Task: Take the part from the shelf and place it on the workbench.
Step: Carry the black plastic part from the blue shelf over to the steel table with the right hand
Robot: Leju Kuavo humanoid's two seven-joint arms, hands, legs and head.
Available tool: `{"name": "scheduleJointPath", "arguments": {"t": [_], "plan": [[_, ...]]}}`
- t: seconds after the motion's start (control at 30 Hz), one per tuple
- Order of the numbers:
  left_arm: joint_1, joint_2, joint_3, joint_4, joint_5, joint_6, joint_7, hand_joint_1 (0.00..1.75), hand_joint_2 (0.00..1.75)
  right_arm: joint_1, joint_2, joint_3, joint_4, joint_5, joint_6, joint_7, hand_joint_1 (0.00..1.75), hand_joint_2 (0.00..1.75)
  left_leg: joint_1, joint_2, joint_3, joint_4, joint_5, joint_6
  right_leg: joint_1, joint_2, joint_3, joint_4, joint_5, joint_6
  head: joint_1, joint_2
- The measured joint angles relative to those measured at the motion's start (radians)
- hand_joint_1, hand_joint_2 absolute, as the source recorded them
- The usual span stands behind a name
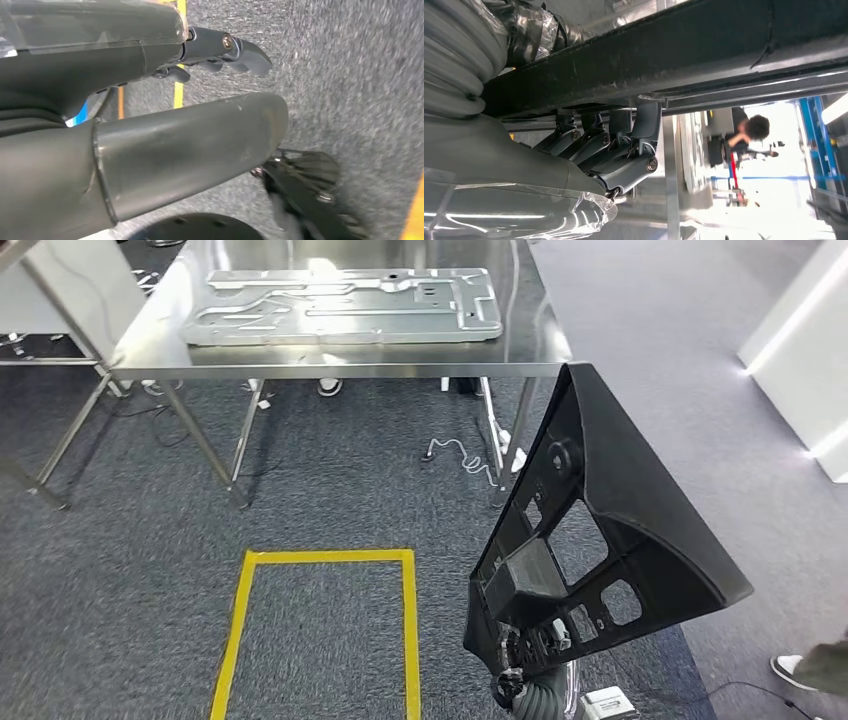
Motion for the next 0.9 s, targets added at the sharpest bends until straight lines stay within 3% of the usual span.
{"name": "scheduleJointPath", "arguments": {"t": [0.03, 0.07, 0.13, 0.2, 0.3, 0.37, 0.43, 0.5, 0.53, 0.6, 0.63, 0.7, 0.77, 0.83, 0.9], "plan": [[0.002, 0.0, 0.0, 0.0, -0.001, 0.0, 0.002, 0.0, 0.0, 0.0, 0.0, 0.0, 0.0, 0.0, -0.001, 0.002, 1.75, 1.75, 0.0, -0.003, -0.015, 0.01, 0.015, -0.001, 0.0, 0.016, 0.002, 0.002, -0.002, 0.0, 0.0, 0.0], [0.004, 0.0, 0.0, 0.0, -0.002, 0.0, 0.003, 0.0, 0.0, 0.0, 0.0, 0.001, 0.0, 0.001, -0.002, 0.004, 1.75, 1.75, 0.0, -0.005, -0.011, -0.02, 0.05, -0.001, 0.0, 0.029, 0.004, 0.005, -0.005, 0.0, 0.0, 0.0], [0.004, 0.001, 0.001, 0.0, -0.002, 0.0, 0.004, 0.0, 0.0, 0.0, 0.0, 0.002, 0.001, 0.009, -0.013, 0.01, 1.75, 1.75, -0.001, -0.015, 0.024, -0.139, 0.132, 0.004, 0.001, 0.049, 0.006, 0.019, -0.016, 0.006, 0.0, 0.0], [-0.002, 0.002, 0.002, 0.0, -0.002, 0.0, 0.004, 0.0, 0.0, -0.001, 0.0, 0.005, 0.001, 0.032, -0.036, 0.013, 1.75, 1.75, -0.002, -0.027, 0.047, -0.218, 0.16, 0.014, 0.002, 0.059, 0.001, 0.033, -0.029, 0.018, 0.0, 0.0], [-0.007, 0.0, 0.005, 0.0, 0.002, -0.007, 0.01, 0.0, 0.0, -0.002, -0.003, 0.012, 0.003, 0.065, -0.066, 0.016, 1.75, 1.75, -0.004, -0.028, 0.057, -0.24, 0.145, 0.039, 0.002, 0.056, -0.005, 0.058, -0.028, 0.038, 0.0, 0.0], [-0.003, -0.001, 0.008, 0.0, 0.003, -0.013, 0.016, 0.0, 0.0, -0.003, -0.005, 0.017, 0.004, 0.074, -0.078, 0.016, 1.75, 1.75, 0.0, -0.021, 0.075, -0.245, 0.141, 0.052, 0.002, 0.025, -0.019, 0.103, -0.045, 0.049, 0.0, 0.0], [0.001, 0.0, 0.012, 0.0, 0.003, -0.018, 0.02, 0.0, 0.0, -0.005, -0.009, 0.021, 0.007, 0.076, -0.086, 0.017, 1.75, 1.75, 0.001, -0.015, 0.087, -0.246, 0.135, 0.055, -0.003, -0.01, -0.073, 0.201, -0.097, 0.061, 0.001, 0.0], [0.004, 0.001, 0.017, 0.0, 0.003, -0.021, 0.023, 0.0, 0.0, -0.007, -0.013, 0.025, 0.011, 0.076, -0.093, 0.018, 1.75, 1.75, 0.002, -0.008, 0.099, -0.245, 0.127, 0.051, -0.011, -0.023, -0.14, 0.298, -0.13, 0.069, 0.0, 0.0], [0.005, 0.001, 0.02, 0.0, 0.003, -0.022, 0.026, 0.0, 0.0, -0.007, -0.015, 0.027, 0.013, 0.076, -0.097, 0.021, 1.75, 1.75, 0.004, -0.004, 0.109, -0.245, 0.122, 0.048, -0.015, -0.025, -0.156, 0.307, -0.122, 0.072, 0.0, 0.0], [0.006, 0.001, 0.025, 0.0, -0.002, -0.021, 0.028, 0.0, 0.0, -0.009, -0.019, 0.033, 0.016, 0.074, -0.109, 0.035, 1.75, 1.75, 0.008, 0.0, 0.133, -0.245, 0.109, 0.04, -0.019, -0.029, -0.136, 0.225, -0.059, 0.075, 0.0, 0.0], [0.007, 0.001, 0.026, 0.0, -0.005, -0.018, 0.028, 0.0, 0.0, -0.01, -0.023, 0.037, 0.018, 0.074, -0.115, 0.045, 1.75, 1.75, 0.011, 0.0, 0.142, -0.245, 0.1, 0.036, -0.02, -0.026, -0.116, 0.162, -0.018, 0.074, 0.0, 0.0], [0.003, 0.0, 0.027, 0.0, -0.013, -0.012, 0.028, 0.0, 0.0, -0.012, -0.03, 0.045, 0.025, 0.085, -0.131, 0.068, 1.75, 1.75, 0.014, -0.002, 0.147, -0.249, 0.089, 0.024, -0.014, -0.016, -0.098, 0.077, 0.026, 0.064, -0.001, 0.0], [-0.003, 0.0, 0.028, 0.0, -0.019, -0.008, 0.029, 0.0, 0.0, -0.013, -0.037, 0.054, 0.032, 0.104, -0.147, 0.087, 1.75, 1.75, 0.015, -0.004, 0.151, -0.255, 0.091, 0.01, -0.005, -0.012, -0.099, 0.058, 0.028, 0.045, -0.002, 0.0], [-0.002, 0.001, 0.029, 0.0, -0.023, -0.006, 0.031, 0.0, 0.0, -0.015, -0.043, 0.063, 0.037, 0.117, -0.159, 0.098, 1.75, 1.75, 0.015, -0.005, 0.16, -0.248, 0.091, -0.001, -0.008, -0.018, -0.076, 0.04, 0.028, 0.026, -0.002, 0.0], [-0.002, 0.002, 0.03, 0.0, -0.026, -0.006, 0.032, 0.0, 0.0, -0.019, -0.048, 0.072, 0.041, 0.125, -0.169, 0.106, 1.75, 1.75, 0.015, -0.006, 0.133, -0.184, 0.068, -0.002, -0.011, -0.027, -0.049, 0.024, 0.023, 0.01, -0.003, 0.0]]}}
